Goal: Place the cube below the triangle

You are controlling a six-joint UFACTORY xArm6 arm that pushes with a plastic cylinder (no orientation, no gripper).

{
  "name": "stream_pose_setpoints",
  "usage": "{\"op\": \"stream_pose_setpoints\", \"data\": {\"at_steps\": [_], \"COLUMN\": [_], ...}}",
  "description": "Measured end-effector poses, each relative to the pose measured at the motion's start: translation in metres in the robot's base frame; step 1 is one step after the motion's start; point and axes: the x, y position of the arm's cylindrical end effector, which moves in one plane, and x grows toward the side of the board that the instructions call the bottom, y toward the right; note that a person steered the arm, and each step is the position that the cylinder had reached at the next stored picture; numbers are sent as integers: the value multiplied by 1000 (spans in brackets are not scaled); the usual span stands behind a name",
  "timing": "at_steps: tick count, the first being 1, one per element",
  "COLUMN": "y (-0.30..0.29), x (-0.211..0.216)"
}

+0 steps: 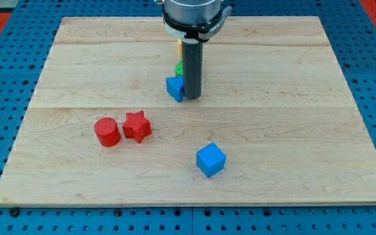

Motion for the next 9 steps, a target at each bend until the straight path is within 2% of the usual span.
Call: {"op": "stream_pose_setpoints", "data": {"at_steps": [1, 2, 3, 4, 5, 6, 7, 8, 9], "y": [60, 90, 82, 26, -5, -13, 20, 24, -24], "x": [46, 120, 167, 160, 99, 65, 78, 77, 78]}}
